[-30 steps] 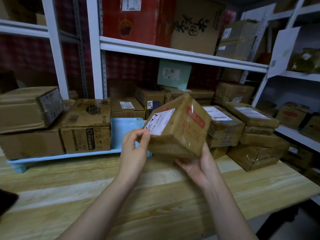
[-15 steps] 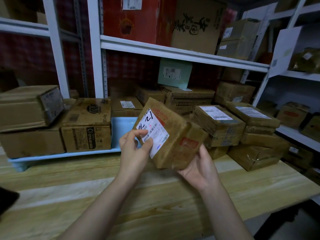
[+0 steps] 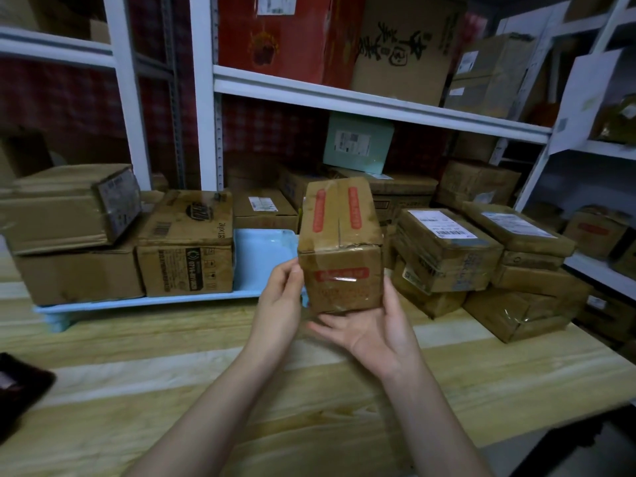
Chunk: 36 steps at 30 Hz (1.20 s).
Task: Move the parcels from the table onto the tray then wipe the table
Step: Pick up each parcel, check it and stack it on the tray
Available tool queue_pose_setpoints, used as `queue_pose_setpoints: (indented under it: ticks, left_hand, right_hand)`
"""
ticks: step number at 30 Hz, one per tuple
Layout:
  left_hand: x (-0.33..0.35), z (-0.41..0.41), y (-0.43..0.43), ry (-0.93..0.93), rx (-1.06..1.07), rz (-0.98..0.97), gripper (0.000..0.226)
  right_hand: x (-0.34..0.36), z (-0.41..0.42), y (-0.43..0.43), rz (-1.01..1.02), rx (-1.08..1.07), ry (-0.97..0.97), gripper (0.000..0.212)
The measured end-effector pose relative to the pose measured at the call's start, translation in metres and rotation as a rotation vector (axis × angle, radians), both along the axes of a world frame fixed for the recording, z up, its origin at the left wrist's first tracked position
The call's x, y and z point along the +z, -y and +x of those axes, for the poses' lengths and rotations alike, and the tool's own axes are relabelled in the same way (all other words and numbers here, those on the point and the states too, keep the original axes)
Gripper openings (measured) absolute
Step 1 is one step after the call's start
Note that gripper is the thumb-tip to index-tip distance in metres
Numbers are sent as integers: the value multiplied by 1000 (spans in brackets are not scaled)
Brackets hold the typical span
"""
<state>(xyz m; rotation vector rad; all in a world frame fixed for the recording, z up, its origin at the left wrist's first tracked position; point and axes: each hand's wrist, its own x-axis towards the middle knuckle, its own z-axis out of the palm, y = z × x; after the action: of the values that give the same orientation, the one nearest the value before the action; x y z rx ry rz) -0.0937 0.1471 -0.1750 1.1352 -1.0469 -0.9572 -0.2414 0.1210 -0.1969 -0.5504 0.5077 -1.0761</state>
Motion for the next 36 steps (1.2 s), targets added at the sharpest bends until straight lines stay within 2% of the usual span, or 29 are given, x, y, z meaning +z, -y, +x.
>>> queue_pose_setpoints:
  ticks: [4, 9, 13, 15, 17, 22, 29, 36]
  left_hand:
    - [-11, 12, 8, 15, 127, 119, 31]
    - [-27, 36, 12, -57, 282, 348, 55]
    - [-40, 58, 26, -142, 345, 500, 60]
    - [-45, 65, 35, -217, 348, 496, 60]
    - [-49, 70, 42, -289, 359, 505, 54]
    - [-47, 79, 53, -382, 383, 471, 17]
    - [-50, 80, 56, -461, 387, 425, 27]
    - [-51, 81, 56, -429, 394, 424, 24]
  right_hand:
    - [10, 10, 7, 96, -210, -36, 55]
    - [23, 30, 25, -11, -412, -320, 40]
    - [38, 51, 41, -69, -404, -556, 59]
    - [39, 67, 52, -89, -394, -634, 59]
    - [39, 82, 64, -93, -397, -718, 59]
    - [37, 108, 92, -113, -401, -940, 64]
    - [20, 112, 110, -74, -395, -907, 54]
    - [7, 121, 120, -44, -469, -894, 48]
